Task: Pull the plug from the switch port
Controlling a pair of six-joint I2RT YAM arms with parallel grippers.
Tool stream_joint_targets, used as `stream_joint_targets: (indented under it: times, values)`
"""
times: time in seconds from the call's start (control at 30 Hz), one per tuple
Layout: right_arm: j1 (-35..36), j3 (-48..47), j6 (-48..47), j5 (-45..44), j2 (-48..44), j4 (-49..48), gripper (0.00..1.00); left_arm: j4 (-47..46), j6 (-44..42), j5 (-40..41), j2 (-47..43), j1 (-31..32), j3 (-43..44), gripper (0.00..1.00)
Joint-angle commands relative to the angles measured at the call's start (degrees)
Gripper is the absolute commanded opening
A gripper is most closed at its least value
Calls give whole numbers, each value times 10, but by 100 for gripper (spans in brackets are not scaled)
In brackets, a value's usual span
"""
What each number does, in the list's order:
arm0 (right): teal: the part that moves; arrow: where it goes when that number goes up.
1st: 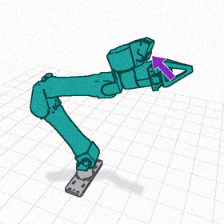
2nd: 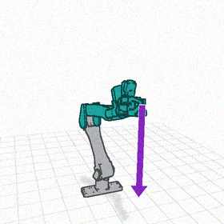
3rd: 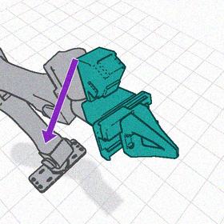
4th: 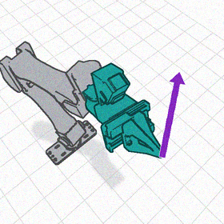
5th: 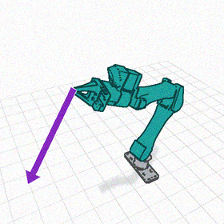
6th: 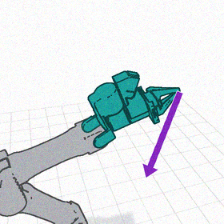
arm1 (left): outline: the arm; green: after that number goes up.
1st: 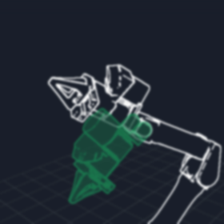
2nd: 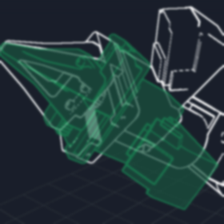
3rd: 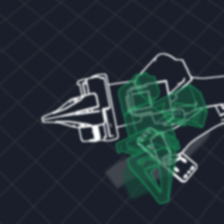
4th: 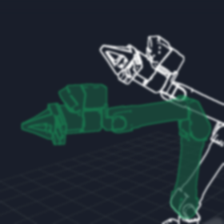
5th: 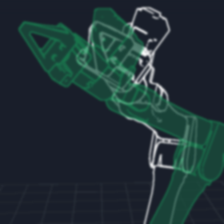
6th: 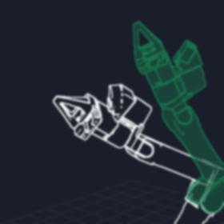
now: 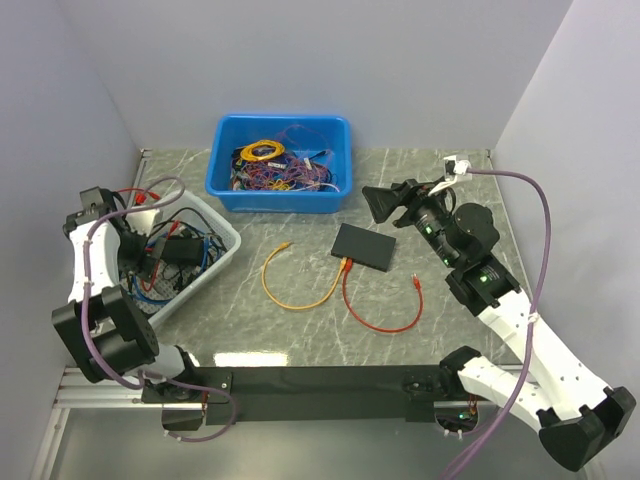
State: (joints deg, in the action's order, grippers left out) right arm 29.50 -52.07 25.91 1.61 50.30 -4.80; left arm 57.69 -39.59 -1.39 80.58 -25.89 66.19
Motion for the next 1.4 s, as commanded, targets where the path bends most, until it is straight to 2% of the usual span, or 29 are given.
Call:
stream_joint_targets:
  times: [0.0, 0.13, 0.27, 0.43, 0.53, 0.7, 0.87, 1.0, 1.1, 1.23, 1.3, 1.37]
  values:
    - [3, 0, 4, 8, 4, -9, 90, -22, -20, 12, -19, 0, 26, 99]
    - [4, 7, 6, 8, 4, -10, 90, -12, -25, 34, -24, 0, 63, 99]
    - [5, 6, 8, 10, 8, -6, 90, 30, -43, 19, -29, 0, 119, 99]
    - [5, -2, 5, 14, 16, 5, 90, 104, -66, -90, -30, 0, 254, 99]
    - [4, -1, 5, 15, 14, 4, 90, 117, -47, -106, -16, 0, 314, 99]
    - [4, 0, -1, 7, 8, 15, 90, 59, -13, -56, -9, 0, 315, 99]
    - [5, 0, 4, 2, 8, 25, 90, 79, -5, -103, -8, 12, 336, 99]
    - [4, 17, 41, -4, 15, 44, 89, 76, 29, -100, -23, 93, 326, 99]
    - [4, 56, 90, -4, 13, 42, 88, 73, 63, -116, -43, 212, 332, 99]
    - [2, 128, 142, -6, 3, 9, 88, 87, 105, -208, -15, 255, 399, 99]
    - [0, 138, 157, -1, 7, 7, 88, 68, 114, -207, -9, 280, 392, 99]
    - [0, 153, 166, 6, 9, 4, 87, 32, 123, -153, 0, 292, 370, 99]
